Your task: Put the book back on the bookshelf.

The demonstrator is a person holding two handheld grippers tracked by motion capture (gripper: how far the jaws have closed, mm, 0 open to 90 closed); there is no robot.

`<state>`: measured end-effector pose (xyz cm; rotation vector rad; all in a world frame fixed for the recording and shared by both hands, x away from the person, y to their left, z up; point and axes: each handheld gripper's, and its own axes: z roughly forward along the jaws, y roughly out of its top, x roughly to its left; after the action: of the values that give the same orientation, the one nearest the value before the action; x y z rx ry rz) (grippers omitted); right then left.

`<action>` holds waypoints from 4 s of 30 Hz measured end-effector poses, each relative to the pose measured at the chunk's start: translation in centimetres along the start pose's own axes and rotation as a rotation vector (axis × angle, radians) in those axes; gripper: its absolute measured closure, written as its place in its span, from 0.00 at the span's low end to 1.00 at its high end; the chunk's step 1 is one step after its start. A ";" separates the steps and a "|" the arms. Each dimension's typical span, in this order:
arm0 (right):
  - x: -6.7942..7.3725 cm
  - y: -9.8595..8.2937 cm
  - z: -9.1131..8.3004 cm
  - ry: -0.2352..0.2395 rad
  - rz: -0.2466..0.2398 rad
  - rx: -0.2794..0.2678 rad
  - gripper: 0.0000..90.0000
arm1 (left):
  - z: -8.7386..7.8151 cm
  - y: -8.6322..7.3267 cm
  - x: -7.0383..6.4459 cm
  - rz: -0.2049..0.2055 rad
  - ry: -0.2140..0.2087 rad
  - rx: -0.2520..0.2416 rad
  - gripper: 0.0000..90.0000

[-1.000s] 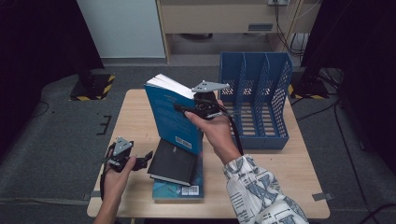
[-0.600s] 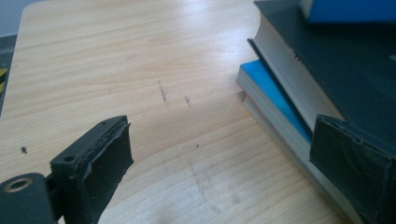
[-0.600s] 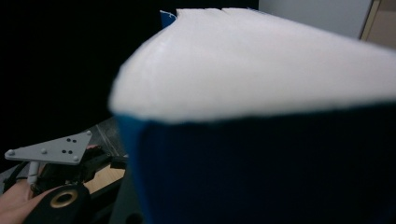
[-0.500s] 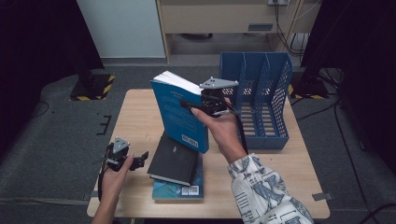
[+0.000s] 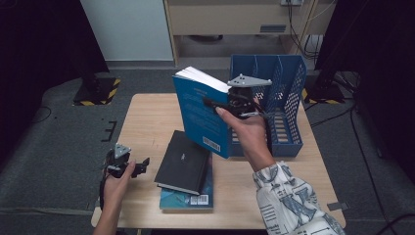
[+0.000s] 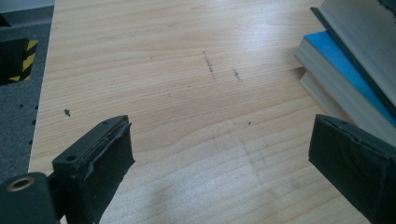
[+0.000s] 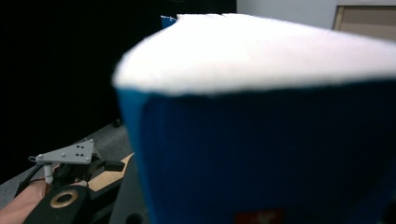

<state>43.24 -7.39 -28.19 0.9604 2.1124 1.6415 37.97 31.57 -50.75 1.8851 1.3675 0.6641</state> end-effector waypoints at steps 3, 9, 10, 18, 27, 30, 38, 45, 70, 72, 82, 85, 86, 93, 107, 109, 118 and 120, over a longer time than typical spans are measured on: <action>-0.4 0.3 -1.0 -0.018 0.004 -0.007 0.68 | 0.3 -0.3 0.3 0.012 0.024 0.022 0.06; -1.5 0.5 -3.0 -0.059 0.011 -0.019 0.68 | 1.2 -0.7 0.4 0.028 0.015 0.090 0.06; -1.7 0.5 -3.2 -0.065 0.015 -0.019 0.68 | 1.3 -0.8 0.4 0.027 0.012 0.097 0.06; -3.3 0.4 -5.3 -0.109 0.038 -0.039 0.68 | 1.7 -1.0 0.2 0.042 0.006 0.137 0.06; -4.6 0.2 -7.2 -0.146 0.050 -0.044 0.68 | 1.8 -1.1 0.3 0.036 0.002 0.148 0.07; -5.0 0.1 -7.7 -0.161 0.055 -0.044 0.68 | 1.9 -1.2 0.3 0.039 0.001 0.163 0.07; -5.9 -0.3 -9.1 -0.197 0.075 -0.049 0.68 | 1.9 -1.3 0.1 0.039 -0.005 0.165 0.06; -6.5 -0.4 -9.9 -0.225 0.082 -0.046 0.68 | 2.0 -1.4 0.1 0.031 -0.014 0.169 0.06; -9.7 -0.1 -8.0 -0.360 0.174 -0.075 0.68 | 2.1 -2.0 -0.1 0.024 -0.019 0.135 0.01; -10.0 0.0 -7.6 -0.373 0.181 -0.075 0.68 | 2.1 -2.0 -0.1 0.026 -0.021 0.133 0.01; -11.1 0.1 -5.8 -0.428 0.196 -0.067 0.68 | 2.2 -2.0 -0.1 0.023 -0.023 0.126 0.01; -11.4 0.0 -5.3 -0.441 0.200 -0.062 0.68 | 2.2 -2.0 -0.1 0.023 -0.023 0.125 0.01; -11.4 0.0 -5.1 -0.442 0.201 -0.060 0.68 | 2.2 -2.0 -0.1 0.023 -0.023 0.125 0.01; -11.7 0.2 -3.7 -0.455 0.205 -0.058 0.68 | 2.2 -2.0 -0.1 0.027 -0.024 0.125 0.01; -12.1 0.0 -0.7 -0.476 0.203 -0.053 0.68 | 2.3 -1.9 -0.1 0.022 -0.024 0.123 0.01; -12.2 -0.2 -0.1 -0.481 0.203 -0.051 0.68 | 2.3 -1.9 -0.1 0.023 -0.024 0.123 0.01; -12.9 -0.8 1.2 -0.503 0.222 -0.049 0.68 | 2.3 -1.9 -0.1 0.024 -0.024 0.123 0.01; -13.0 -0.9 1.4 -0.508 0.223 -0.053 0.67 | 2.3 -1.9 -0.2 0.024 -0.023 0.124 0.01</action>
<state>53.27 -15.06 -31.53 1.4561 1.6604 1.3474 38.55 31.22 -53.68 2.0032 1.4012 0.5791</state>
